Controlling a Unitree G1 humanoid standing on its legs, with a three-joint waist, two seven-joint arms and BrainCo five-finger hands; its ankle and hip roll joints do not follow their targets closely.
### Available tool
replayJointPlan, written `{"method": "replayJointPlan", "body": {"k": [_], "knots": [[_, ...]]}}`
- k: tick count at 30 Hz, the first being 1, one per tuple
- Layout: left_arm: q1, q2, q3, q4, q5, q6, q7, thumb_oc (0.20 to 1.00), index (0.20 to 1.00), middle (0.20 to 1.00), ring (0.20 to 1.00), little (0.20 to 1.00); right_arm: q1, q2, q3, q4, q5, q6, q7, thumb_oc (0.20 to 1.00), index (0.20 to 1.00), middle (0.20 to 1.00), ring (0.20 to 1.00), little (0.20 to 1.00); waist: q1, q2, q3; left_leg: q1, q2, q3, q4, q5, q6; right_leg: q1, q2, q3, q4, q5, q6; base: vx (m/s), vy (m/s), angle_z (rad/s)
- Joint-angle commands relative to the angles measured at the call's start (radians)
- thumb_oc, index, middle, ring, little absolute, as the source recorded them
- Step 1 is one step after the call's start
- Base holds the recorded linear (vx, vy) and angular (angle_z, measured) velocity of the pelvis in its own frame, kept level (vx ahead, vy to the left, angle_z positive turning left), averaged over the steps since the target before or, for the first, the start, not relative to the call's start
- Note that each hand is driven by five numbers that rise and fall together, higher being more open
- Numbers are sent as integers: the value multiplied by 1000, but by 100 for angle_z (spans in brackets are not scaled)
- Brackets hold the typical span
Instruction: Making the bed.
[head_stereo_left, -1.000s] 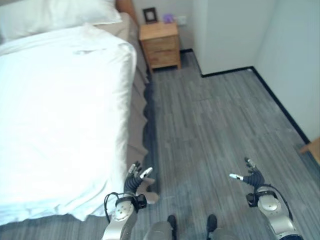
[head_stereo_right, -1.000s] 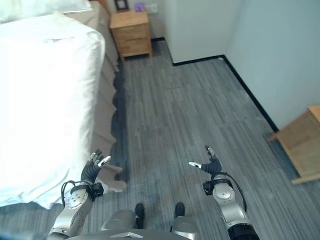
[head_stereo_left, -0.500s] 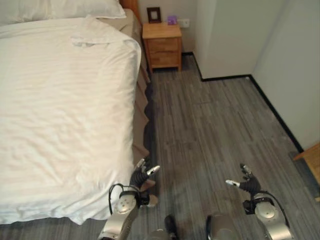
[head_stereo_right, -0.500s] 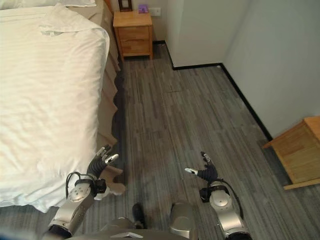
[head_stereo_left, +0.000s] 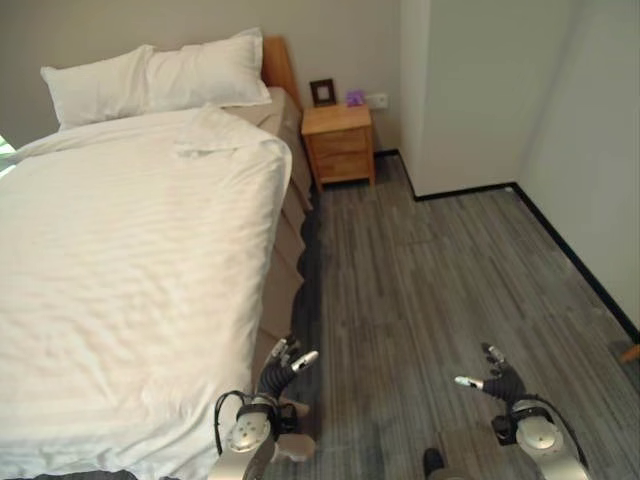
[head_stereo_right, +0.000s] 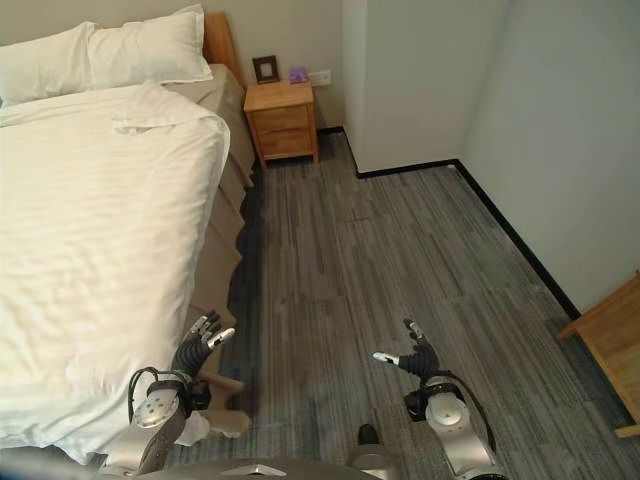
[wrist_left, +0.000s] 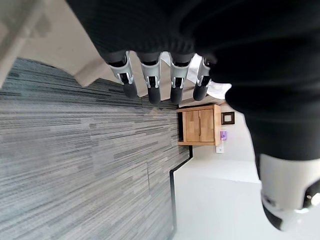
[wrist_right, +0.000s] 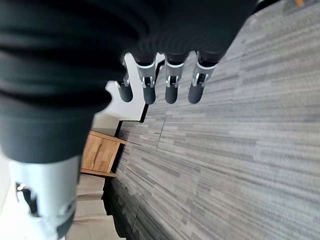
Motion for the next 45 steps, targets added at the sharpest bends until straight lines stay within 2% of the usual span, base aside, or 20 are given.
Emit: {"method": "replayJointPlan", "body": {"k": [1, 2, 3, 4, 7, 10, 13, 18, 23, 25, 28, 31, 33, 34, 35, 37, 40, 42, 44, 45], "knots": [[-39, 24, 21, -6, 11, -37, 15, 1000, 1000, 1000, 1000, 1000, -43, 33, -8, -74, 35, -37, 9, 1000, 1000, 1000, 1000, 1000, 17, -45, 17, -10, 22, -12, 16, -15, -46, 61, -83, -48, 29, -145, 88, 84, -37, 6], [-173, -10, -16, 150, 101, -72, 105, 1000, 1000, 1000, 1000, 1000, -210, 44, -15, 249, 100, -58, -113, 1000, 1000, 1000, 1000, 1000, 27, -57, 57, -108, -24, 34, 110, -34, -20, 16, -67, -148, 28, -116, 69, 0, 0, 0], [-173, -9, -16, 149, 101, -72, 105, 1000, 1000, 1000, 1000, 1000, -211, 45, -15, 250, 101, -58, -113, 1000, 1000, 1000, 1000, 1000, 27, -58, 55, -111, -24, 35, 109, -30, -20, 12, -67, -147, 27, -113, 68, 84, 22, 15], [-139, 1, -1, 141, 128, -62, 95, 1000, 1000, 1000, 1000, 1000, -224, -11, -27, 211, -1, -77, -134, 1000, 1000, 1000, 1000, 1000, 37, -66, 50, -97, -33, 17, 88, -34, -6, 20, -71, -156, 55, -127, 72, 76, 56, 10], [-124, 22, 16, 118, 131, -50, 86, 1000, 1000, 1000, 1000, 1000, -227, -10, -58, 220, -17, -79, -165, 1000, 1000, 1000, 1000, 1000, 47, -69, 61, -73, -43, -1, 70, -50, 13, -24, -86, -153, 211, -147, 89, 62, 107, 17], [-119, 37, 46, 109, 159, -30, 99, 1000, 1000, 1000, 1000, 1000, -169, -21, -61, 53, -110, -52, -144, 1000, 1000, 1000, 1000, 1000, 24, -67, 107, -19, -60, -31, 34, -61, 44, -162, -113, -103, 495, -5, 171, 43, 138, 7], [-123, 35, 63, 103, 180, -25, 113, 1000, 1000, 1000, 1000, 1000, -91, 2, -82, -96, -138, -55, -127, 1000, 1000, 1000, 1000, 1000, 4, -62, 103, -1, -57, -46, 21, -75, 46, -221, -101, -71, 552, -31, 156, 148, 81, -2], [-131, 36, 101, 82, 209, -22, 155, 1000, 1000, 1000, 1000, 1000, 35, 53, -72, -349, -168, -96, -90, 1000, 1000, 1000, 1000, 1000, -51, -68, 89, 37, -66, -50, 12, -123, 22, -255, -100, -125, 335, -88, 110, 258, -1, 17], [-133, 37, 136, 67, 269, -30, 211, 1000, 1000, 1000, 1000, 1000, 158, 61, -51, -537, -174, -146, -82, 1000, 1000, 1000, 1000, 1000, -132, -66, 85, 121, -63, -78, 12, -201, -9, -324, -30, -157, 57, 0, 122, 423, -60, 24], [-155, 44, 117, 38, 254, -38, 196, 1000, 1000, 1000, 1000, 1000, -2, -8, -57, -397, -190, -102, -144, 1000, 1000, 1000, 1000, 1000, -122, -60, 80, 161, -49, -101, 12, -229, -29, -370, -53, -207, 40, 24, 130, 496, -208, -24], [-181, 37, 87, 39, 241, -55, 186, 1000, 1000, 1000, 1000, 1000, -92, -44, -47, -365, -208, -95, -152, 1000, 1000, 1000, 1000, 1000, -134, -49, 66, 213, -27, -127, 12, -260, -42, -363, -57, -182, 52, 32, 120, 561, -269, 29], [-156, 18, 62, 35, 233, -58, 175, 1000, 1000, 1000, 1000, 1000, -138, -97, -29, -327, -211, -85, -135, 1000, 1000, 1000, 1000, 1000, -134, -7, 70, 183, 33, -148, 204, -158, -90, -310, -38, -164, 76, 29, 77, 407, -224, 116], [-152, -1, 55, 52, 196, -61, 181, 1000, 1000, 1000, 1000, 1000, -157, -120, -17, -287, -206, -81, -139, 1000, 1000, 1000, 1000, 1000, -112, -2, 84, 72, 59, -163, 483, 52, -135, -229, -19, -180, 67, -10, 22, 371, -375, 9], [-147, -2, 47, 49, 182, -59, 171, 1000, 1000, 1000, 1000, 1000, -183, -128, -11, -269, -202, -72, -140, 1000, 1000, 1000, 1000, 1000, -90, -15, 100, 1, 60, -166, 626, 114, -144, -186, -19, -180, 59, -31, -4, 370, -435, 13], [-134, -9, 41, 44, 170, -59, 163, 1000, 1000, 1000, 1000, 1000, -200, -128, 5, -260, -201, -67, -140, 1000, 1000, 1000, 1000, 1000, -71, -26, 108, -37, 63, -151, 724, 133, -140, -148, -18, -176, 47, -52, -26, 435, -407, 0], [-120, -14, 24, 38, 143, -62, 158, 1000, 1000, 1000, 1000, 1000, -233, -132, 23, -242, -185, -60, -141, 1000, 1000, 1000, 1000, 1000, -27, -61, 134, -132, 45, -111, 841, 71, -108, -68, -31, -135, 30, -94, -42, 449, -271, -29], [-100, -27, 13, 32, 150, -59, 149, 1000, 1000, 1000, 1000, 1000, -252, -128, 36, -213, -191, -49, -135, 1000, 1000, 1000, 1000, 1000, 17, -66, 142, -253, 12, -85, 823, 20, -89, -19, -38, -95, 18, -130, -39, 505, -35, -74], [-56, -39, 7, 19, 154, -63, 132, 1000, 1000, 1000, 1000, 1000, -257, -123, 54, -178, -192, -55, -135, 1000, 1000, 1000, 1000, 1000, 64, -36, 129, -340, -1, -38, 502, -29, -46, 57, -29, -58, 18, -199, -8, 718, 103, -49], [-36, -39, 15, 19, 154, -60, 128, 1000, 1000, 1000, 1000, 1000, -264, -129, 63, -159, -192, -61, -134, 1000, 1000, 1000, 1000, 1000, 96, 3, 117, -379, 10, -32, 235, 63, -54, 106, -7, -37, 18, -243, 13, 583, 148, -52], [-34, -40, 14, 18, 154, -59, 128, 1000, 1000, 1000, 1000, 1000, -263, -130, 63, -157, -192, -62, -135, 1000, 1000, 1000, 1000, 1000, 97, -1, 117, -359, 1, -28, 203, 77, -56, 111, -13, -36, 18, -248, 13, 719, 142, -60]]}}
